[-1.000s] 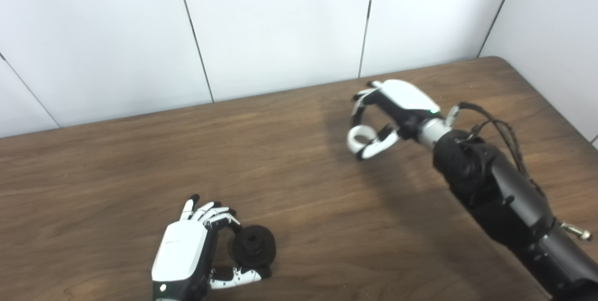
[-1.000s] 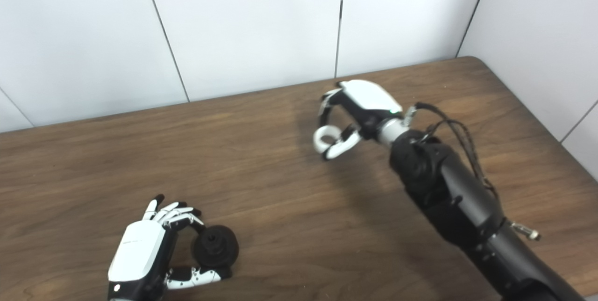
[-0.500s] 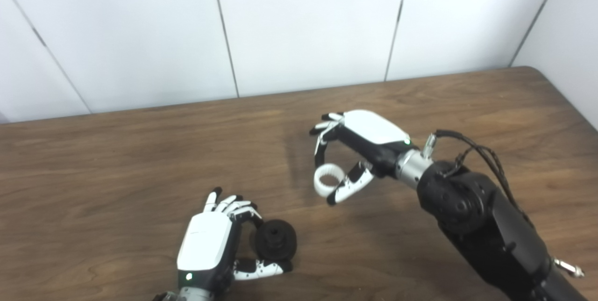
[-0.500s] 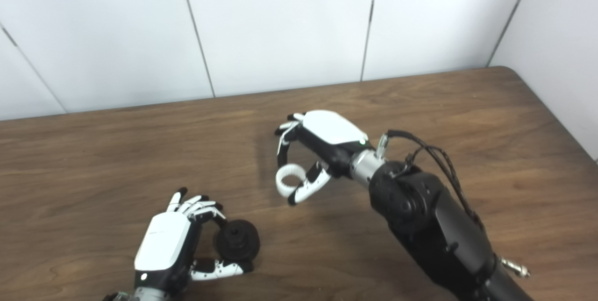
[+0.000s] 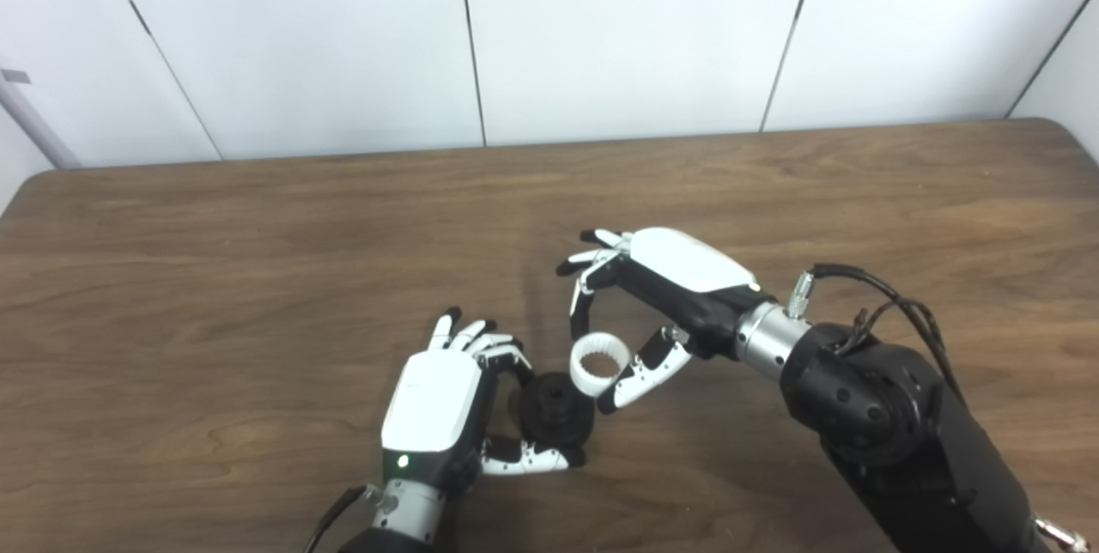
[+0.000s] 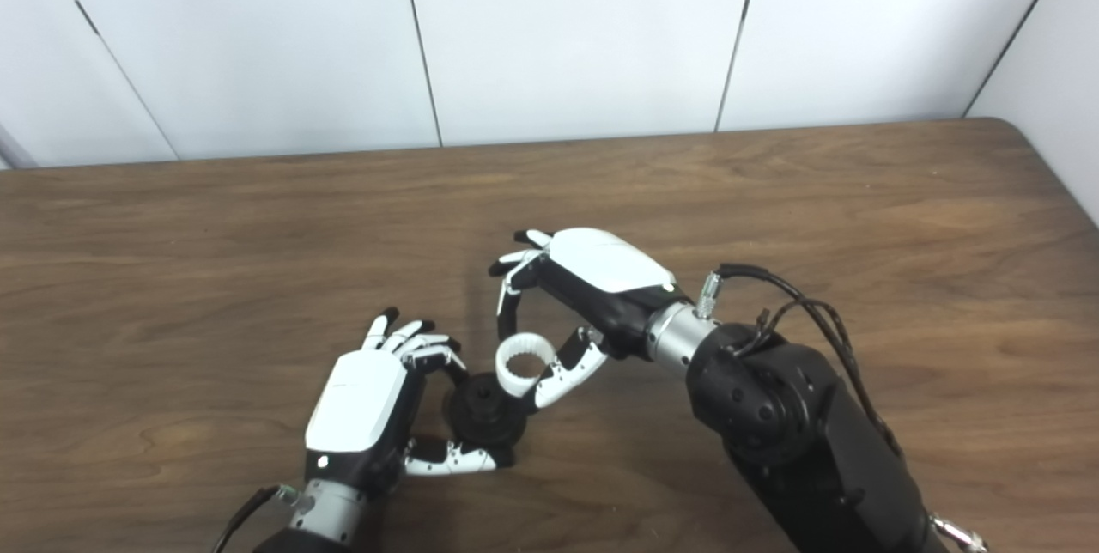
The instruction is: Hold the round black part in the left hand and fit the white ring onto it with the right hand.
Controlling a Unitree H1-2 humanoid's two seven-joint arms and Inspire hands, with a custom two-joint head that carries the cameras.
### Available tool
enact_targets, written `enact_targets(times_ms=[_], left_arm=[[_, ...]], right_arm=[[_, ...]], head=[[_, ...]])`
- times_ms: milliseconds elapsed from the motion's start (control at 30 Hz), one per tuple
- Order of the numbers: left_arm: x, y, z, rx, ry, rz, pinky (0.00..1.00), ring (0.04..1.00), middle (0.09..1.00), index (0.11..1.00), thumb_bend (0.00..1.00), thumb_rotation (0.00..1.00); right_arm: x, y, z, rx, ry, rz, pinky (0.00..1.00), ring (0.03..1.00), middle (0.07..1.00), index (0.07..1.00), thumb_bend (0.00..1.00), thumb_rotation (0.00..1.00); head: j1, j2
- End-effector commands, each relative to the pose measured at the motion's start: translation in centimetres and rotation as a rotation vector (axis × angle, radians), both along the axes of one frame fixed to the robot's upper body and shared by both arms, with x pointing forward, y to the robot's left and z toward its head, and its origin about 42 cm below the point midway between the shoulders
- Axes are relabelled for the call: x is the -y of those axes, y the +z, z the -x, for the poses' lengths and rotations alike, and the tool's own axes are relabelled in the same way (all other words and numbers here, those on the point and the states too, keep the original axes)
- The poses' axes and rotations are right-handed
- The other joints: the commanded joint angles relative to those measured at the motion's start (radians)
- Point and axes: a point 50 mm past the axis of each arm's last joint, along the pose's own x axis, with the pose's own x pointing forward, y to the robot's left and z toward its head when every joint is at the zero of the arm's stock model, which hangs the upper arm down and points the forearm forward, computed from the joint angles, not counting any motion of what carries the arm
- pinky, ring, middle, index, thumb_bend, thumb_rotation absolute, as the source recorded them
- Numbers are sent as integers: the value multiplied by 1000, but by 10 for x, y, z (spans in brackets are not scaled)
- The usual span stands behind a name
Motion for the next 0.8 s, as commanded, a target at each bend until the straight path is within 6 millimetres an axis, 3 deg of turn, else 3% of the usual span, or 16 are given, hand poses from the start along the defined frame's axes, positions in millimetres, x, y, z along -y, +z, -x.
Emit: enact_targets(times_ms=[0, 767], left_arm=[[9, -13, 7, -67, -37, -29, 1000, 873, 753, 484, 524, 53], [15, -10, 7, -60, -36, -5, 1000, 879, 762, 485, 524, 53]], right_arm=[[-7, 15, 5, 71, 48, -22, 1000, 996, 862, 484, 523, 132], [-16, -3, 5, 52, 68, -14, 1000, 994, 857, 484, 523, 130]], head=[[1, 2], [16, 15]])
